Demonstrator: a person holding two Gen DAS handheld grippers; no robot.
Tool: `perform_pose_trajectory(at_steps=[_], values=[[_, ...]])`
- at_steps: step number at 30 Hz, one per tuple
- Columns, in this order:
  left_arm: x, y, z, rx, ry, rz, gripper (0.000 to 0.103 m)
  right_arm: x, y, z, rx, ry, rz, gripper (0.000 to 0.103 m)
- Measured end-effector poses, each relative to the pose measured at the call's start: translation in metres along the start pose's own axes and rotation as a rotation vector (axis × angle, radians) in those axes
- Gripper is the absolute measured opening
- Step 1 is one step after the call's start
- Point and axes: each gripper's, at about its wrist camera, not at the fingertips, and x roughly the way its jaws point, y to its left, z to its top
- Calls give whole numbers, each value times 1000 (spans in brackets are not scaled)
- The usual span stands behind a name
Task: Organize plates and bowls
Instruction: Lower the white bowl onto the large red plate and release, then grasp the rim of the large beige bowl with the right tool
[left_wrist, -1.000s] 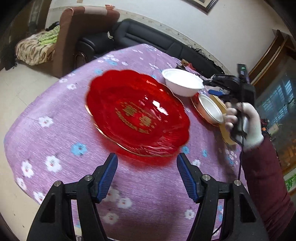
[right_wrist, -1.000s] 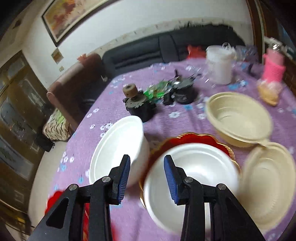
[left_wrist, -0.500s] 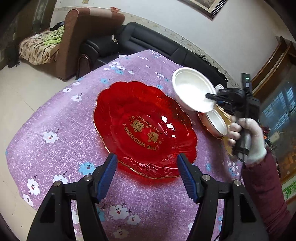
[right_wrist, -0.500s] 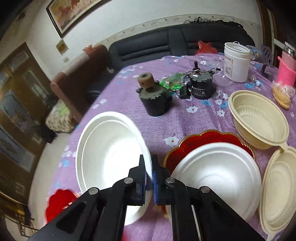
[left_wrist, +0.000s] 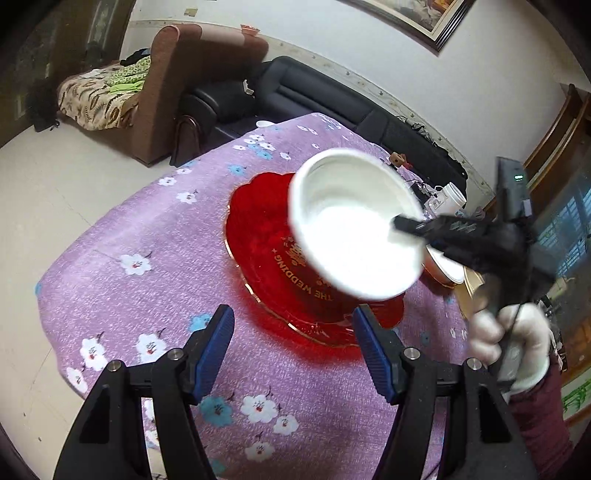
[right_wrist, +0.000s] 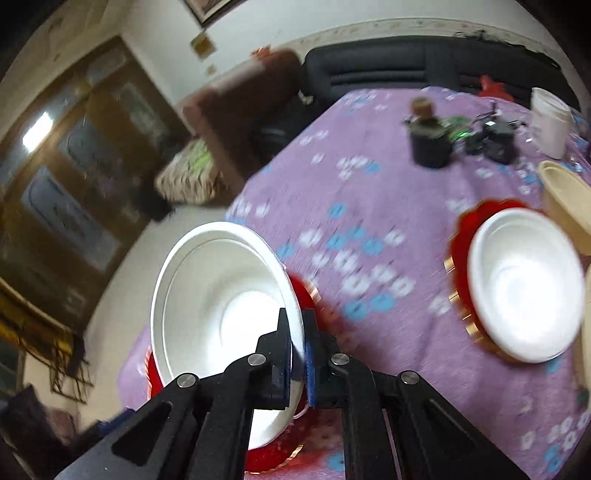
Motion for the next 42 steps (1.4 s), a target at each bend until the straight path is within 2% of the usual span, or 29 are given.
perform_pose_trajectory(at_steps=[4, 7, 10, 14, 16, 19, 24, 29, 34, 35, 39, 40, 42], values=[[-5, 2, -2, 0, -3, 6, 66, 28, 20, -15, -50, 56, -36, 11], [-11, 2, -2, 4, -12, 5, 67, 34, 25, -22, -82, 59, -65, 11], [-13, -2, -4, 16, -17, 3, 67, 20, 21, -23, -73, 11, -47, 18], [-13, -14, -10, 38, -7, -17, 67, -28, 5, -28, -59, -105, -36, 34], [-12, -23, -14, 59, -2, -23, 67, -54, -13, -34, -36, -165, -80, 37], [-7, -37, -17, 88, 12, -35, 67, -89, -67, -48, 88, -228, -157, 37], [6, -69, -27, 150, 49, -69, 67, -114, -145, -73, 281, -255, -243, 36], [8, -95, -40, 221, 71, -86, 67, -126, -180, -77, 383, -311, -234, 36], [2, -105, -43, 272, 45, -82, 67, -154, -202, -73, 432, -429, -256, 36], [3, -107, -44, 279, 44, -77, 67, -161, -208, -73, 436, -449, -278, 36], [18, -121, -47, 305, 77, -76, 67, -181, -237, -86, 455, -500, -473, 36], [24, -127, -48, 314, 91, -79, 67, -181, -248, -89, 466, -485, -519, 36], [37, -140, -53, 334, 125, -92, 67, -174, -265, -93, 482, -442, -531, 36]])
